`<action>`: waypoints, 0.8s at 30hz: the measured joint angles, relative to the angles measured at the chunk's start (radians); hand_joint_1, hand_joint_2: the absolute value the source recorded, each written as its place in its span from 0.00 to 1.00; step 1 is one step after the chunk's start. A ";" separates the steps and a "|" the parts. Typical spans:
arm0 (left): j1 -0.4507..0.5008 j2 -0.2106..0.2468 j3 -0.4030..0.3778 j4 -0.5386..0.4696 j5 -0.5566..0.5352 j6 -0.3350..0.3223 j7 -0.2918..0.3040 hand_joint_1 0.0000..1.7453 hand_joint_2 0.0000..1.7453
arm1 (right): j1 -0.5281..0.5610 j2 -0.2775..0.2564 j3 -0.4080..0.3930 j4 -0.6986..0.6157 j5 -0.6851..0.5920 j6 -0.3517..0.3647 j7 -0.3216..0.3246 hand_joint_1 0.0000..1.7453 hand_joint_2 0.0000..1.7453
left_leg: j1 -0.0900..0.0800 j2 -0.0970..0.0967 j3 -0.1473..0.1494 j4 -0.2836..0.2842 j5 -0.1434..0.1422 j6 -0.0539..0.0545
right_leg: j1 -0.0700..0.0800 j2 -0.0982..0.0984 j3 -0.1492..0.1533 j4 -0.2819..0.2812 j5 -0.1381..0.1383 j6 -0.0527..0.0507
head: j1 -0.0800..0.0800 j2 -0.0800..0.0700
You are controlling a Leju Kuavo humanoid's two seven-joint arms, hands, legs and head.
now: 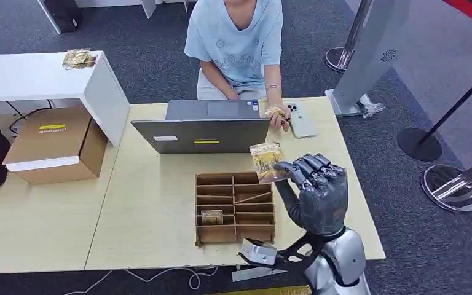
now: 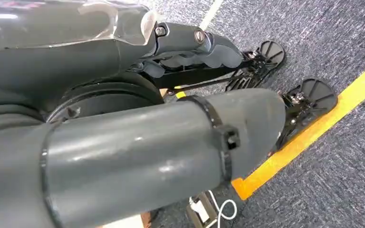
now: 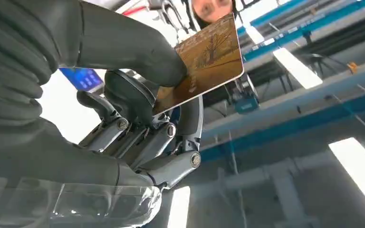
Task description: Pass the card to the sensor for recognition and then transmit it.
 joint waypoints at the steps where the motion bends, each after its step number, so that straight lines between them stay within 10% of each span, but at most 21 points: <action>1: 0.000 0.001 0.000 0.000 0.000 0.000 0.002 0.00 0.00 | -0.006 0.007 -0.007 -0.004 0.000 0.000 -0.008 1.00 1.00 | 0.000 0.000 0.000 0.000 0.000 0.000 | 0.000 0.000 0.000 0.000 0.000 0.000 | 0.000 0.000; 11: 0.000 0.011 0.000 0.000 0.000 -0.002 0.015 0.00 0.00 | -0.090 0.047 -0.068 -0.019 0.040 0.000 -0.008 1.00 1.00 | 0.000 0.000 0.000 0.000 0.000 0.000 | 0.000 0.000 0.000 0.000 0.000 0.000 | 0.000 0.000; 24: 0.000 0.021 0.000 0.000 0.000 -0.014 0.023 0.00 0.00 | -0.267 -0.012 -0.066 0.041 0.161 0.000 0.302 1.00 1.00 | 0.000 0.000 0.000 0.000 0.001 0.000 | 0.000 0.000 0.000 0.000 0.001 -0.001 | 0.000 0.000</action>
